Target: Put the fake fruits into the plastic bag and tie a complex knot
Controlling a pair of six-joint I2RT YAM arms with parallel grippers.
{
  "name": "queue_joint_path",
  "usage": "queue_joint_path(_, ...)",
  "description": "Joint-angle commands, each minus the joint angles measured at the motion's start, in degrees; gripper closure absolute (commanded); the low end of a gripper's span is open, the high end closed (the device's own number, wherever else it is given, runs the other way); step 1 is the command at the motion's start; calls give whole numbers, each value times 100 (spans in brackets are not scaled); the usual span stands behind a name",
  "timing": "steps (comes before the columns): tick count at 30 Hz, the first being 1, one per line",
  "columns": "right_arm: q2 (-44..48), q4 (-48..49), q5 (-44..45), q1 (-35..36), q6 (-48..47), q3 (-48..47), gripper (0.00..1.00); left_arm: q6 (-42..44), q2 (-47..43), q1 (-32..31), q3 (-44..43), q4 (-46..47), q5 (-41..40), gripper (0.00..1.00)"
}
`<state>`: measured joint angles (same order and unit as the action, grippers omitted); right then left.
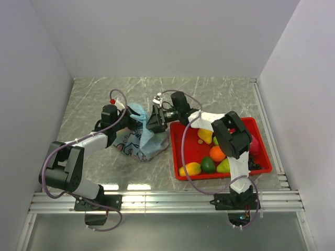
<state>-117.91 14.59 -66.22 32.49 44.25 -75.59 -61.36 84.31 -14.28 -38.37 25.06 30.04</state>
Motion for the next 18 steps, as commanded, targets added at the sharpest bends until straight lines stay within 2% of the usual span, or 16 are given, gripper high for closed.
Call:
queue_joint_path(1,-12,1816,-85,363,1513,45,15,-313,-38,4,92,964,528,100)
queue_joint_path(2,-74,2533,-24,415,2126,45,15,-384,-46,5,93,1262,781,100)
queue_joint_path(5,-302,3399,214,583,2833,-200,16,-675,-99,5,102,1598,1196,100)
queue_joint_path(8,-426,3665,311,609,3010,-439,16,-737,-196,75,137,1582,1574,100)
queue_joint_path(11,-330,3464,75,478,2722,-325,16,-526,-301,110,181,1344,1891,100)
queue_joint_path(12,-164,3228,-5,434,2477,-211,16,-482,-336,119,224,1265,1909,100)
queue_joint_path(13,-49,2825,-101,294,1648,-176,15,-464,-371,154,286,1160,1918,100)
queue_joint_path(14,213,1647,-102,215,1083,-166,15,-447,-407,180,312,1090,1944,100)
queue_joint_path(15,337,982,-111,136,503,-201,14,-342,-424,189,313,993,1953,100)
queue_joint_path(16,460,262,-120,74,-739,-280,14,-298,-442,224,313,853,1927,100)
queue_joint_path(17,618,-1094,-59,-31,-1282,-455,14,-280,-459,242,321,843,1909,100)
queue_joint_path(18,672,-1612,-93,-84,-1714,-509,14,-262,-477,259,339,843,1883,100)
